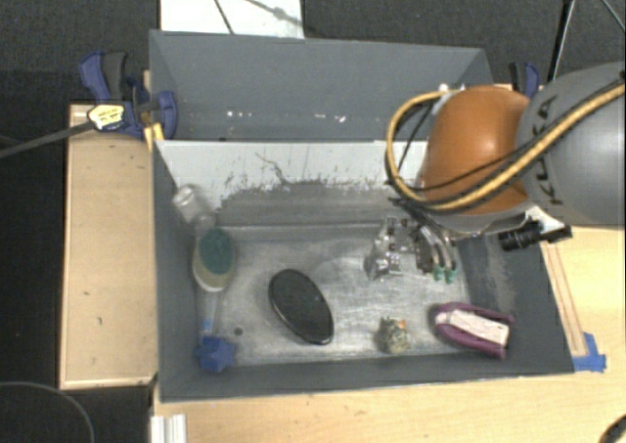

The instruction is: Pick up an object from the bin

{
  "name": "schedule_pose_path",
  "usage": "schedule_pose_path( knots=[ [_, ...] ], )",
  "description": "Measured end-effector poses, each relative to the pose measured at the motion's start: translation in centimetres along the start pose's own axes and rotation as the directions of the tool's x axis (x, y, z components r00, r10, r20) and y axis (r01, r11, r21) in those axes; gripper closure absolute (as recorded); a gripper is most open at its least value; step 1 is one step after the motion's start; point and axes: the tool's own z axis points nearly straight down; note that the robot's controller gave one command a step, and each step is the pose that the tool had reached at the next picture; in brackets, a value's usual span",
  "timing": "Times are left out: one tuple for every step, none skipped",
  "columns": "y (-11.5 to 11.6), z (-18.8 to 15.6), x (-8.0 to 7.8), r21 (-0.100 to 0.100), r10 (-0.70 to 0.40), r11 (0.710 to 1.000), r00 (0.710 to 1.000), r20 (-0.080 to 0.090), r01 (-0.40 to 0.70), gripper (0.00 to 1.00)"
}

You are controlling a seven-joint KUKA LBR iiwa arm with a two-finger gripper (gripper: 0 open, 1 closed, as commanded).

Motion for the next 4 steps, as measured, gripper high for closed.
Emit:
schedule_pose_path(
  knots=[
    [0.1,-0.1,-0.1,-0.001,-0.001,1.000,1.000,0.004,0.001,0.00],
    [2.4,9.1,4.9,-0.001,-0.089,0.996,0.996,0.008,0.089,0.00],
    [4.7,9.6,5.9,-0.001,0.205,0.979,0.979,0.001,-0.205,0.00],
    [9.6,9.9,6.3,-0.006,0.174,0.985,0.985,0.014,-0.174,0.00]
  ],
)
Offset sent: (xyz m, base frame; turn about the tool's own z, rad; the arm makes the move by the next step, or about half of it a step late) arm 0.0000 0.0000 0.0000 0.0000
